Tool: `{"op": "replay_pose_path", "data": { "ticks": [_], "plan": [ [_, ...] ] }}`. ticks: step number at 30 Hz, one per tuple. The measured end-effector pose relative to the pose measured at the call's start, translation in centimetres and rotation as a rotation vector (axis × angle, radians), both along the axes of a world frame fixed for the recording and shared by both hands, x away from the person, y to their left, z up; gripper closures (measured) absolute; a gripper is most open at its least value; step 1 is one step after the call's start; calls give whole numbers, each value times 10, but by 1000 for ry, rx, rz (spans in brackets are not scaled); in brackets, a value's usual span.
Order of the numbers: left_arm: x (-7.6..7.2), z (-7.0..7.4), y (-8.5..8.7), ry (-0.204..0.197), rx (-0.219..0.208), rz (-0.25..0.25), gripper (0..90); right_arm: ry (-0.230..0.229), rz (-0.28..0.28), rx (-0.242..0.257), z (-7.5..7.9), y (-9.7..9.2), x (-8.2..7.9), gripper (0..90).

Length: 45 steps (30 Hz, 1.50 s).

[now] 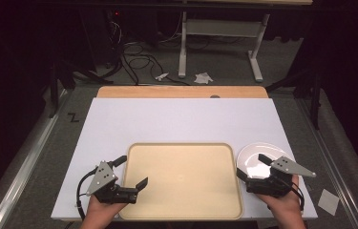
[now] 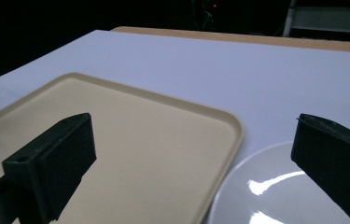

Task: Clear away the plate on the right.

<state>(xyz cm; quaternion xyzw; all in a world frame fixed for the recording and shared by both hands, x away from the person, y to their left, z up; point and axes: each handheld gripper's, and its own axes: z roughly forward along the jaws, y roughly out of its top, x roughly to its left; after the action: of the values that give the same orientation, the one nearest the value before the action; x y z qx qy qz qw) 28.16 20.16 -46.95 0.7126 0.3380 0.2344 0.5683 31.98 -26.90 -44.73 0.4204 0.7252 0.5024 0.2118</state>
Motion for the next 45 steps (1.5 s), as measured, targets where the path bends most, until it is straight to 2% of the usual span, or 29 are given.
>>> {"op": "replay_pose_path", "data": {
  "ticks": [1, 3, 4, 6, 7, 12, 17, 22, 28, 34, 37, 41, 42, 45],
  "plan": [
    [1, 0, 0, 0, 7, 0, 3, 15, -18, 4, 0, -9, 1, 4],
    [2, -1, -1, 2, 23, 1, 3, 23, -24, 8, -1, -15, 2, 4],
    [5, -2, -2, 6, 40, -1, 3, 42, -35, 21, -3, -25, 4, 4],
    [6, -2, -3, 9, 42, 0, 3, 48, -36, 24, -3, -29, 4, 4],
    [8, -3, -3, 9, 50, 0, 4, 56, -54, 24, -5, -38, 6, 5],
    [11, -3, -2, 8, 53, 9, 8, 78, -97, 31, -7, -53, 6, 5],
    [13, -3, 0, 6, 61, 20, 16, 78, -135, 32, -8, -69, 2, 11],
    [15, -3, 1, 4, 61, 20, 16, 103, -166, 37, -11, -83, 0, 11],
    [14, -2, 1, -1, 58, 15, 16, 142, -215, 88, -14, -99, -8, 29],
    [14, -1, 0, -4, 62, 2, 16, 219, -252, 172, -16, -104, -24, 73],
    [13, 0, 0, -12, 58, -3, 17, 251, -278, 197, -17, -104, -29, 93],
    [13, 0, 0, -12, 59, -4, 17, 297, -335, 274, -17, -107, -37, 154],
    [13, 0, 0, -12, 56, -3, 17, 300, -347, 287, -18, -108, -39, 160],
    [13, 0, -2, -10, 59, -8, 18, 351, -371, 306, -22, -112, -43, 180]
  ]
}}
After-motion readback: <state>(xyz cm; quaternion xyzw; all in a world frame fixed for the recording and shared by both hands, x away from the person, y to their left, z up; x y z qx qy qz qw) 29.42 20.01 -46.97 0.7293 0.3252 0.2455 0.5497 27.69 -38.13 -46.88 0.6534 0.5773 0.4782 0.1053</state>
